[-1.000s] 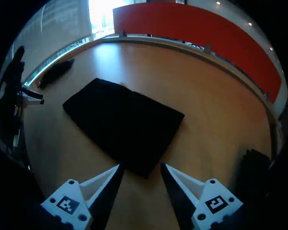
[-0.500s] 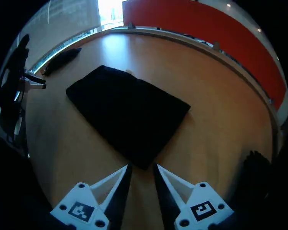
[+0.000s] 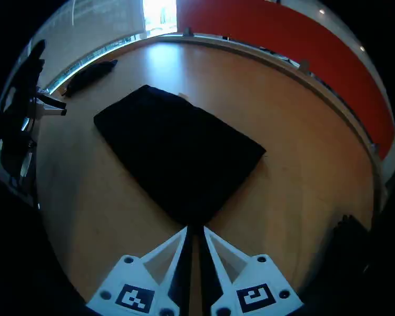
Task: Fold towel
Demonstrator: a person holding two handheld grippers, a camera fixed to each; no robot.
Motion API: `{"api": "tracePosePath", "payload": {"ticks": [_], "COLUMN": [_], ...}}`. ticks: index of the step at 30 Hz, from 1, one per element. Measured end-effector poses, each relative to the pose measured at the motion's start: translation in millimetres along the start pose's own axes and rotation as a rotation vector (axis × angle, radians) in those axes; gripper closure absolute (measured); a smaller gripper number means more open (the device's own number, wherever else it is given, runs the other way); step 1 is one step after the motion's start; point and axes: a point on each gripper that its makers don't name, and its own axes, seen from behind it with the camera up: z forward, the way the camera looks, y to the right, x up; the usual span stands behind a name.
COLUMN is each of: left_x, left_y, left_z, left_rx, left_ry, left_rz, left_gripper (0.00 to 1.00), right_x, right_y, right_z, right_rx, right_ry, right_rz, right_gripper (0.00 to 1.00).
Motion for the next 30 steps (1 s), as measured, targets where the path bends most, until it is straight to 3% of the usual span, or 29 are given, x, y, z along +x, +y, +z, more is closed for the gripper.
{"api": "tracePosePath", "payload": {"ticks": [15, 30], "left_x": [4, 3], "left_y": [4.2, 0.6], "left_z": [-1.7, -5.9], "left_rx": [-0.022, -0.026], "left_ry": [0.021, 0.034], "left_rz": [-0.009, -0.029], "left_gripper": [0.32, 0.32], "right_x": [29, 115], "right_y": [-3, -20], "right_z": [-10.9, -23.8], "right_rx": [-0.022, -0.031], "right_ry": [0.040, 0.170], "right_rz": [-0.024, -0.106], "right_gripper": [0.96, 0.96]}}
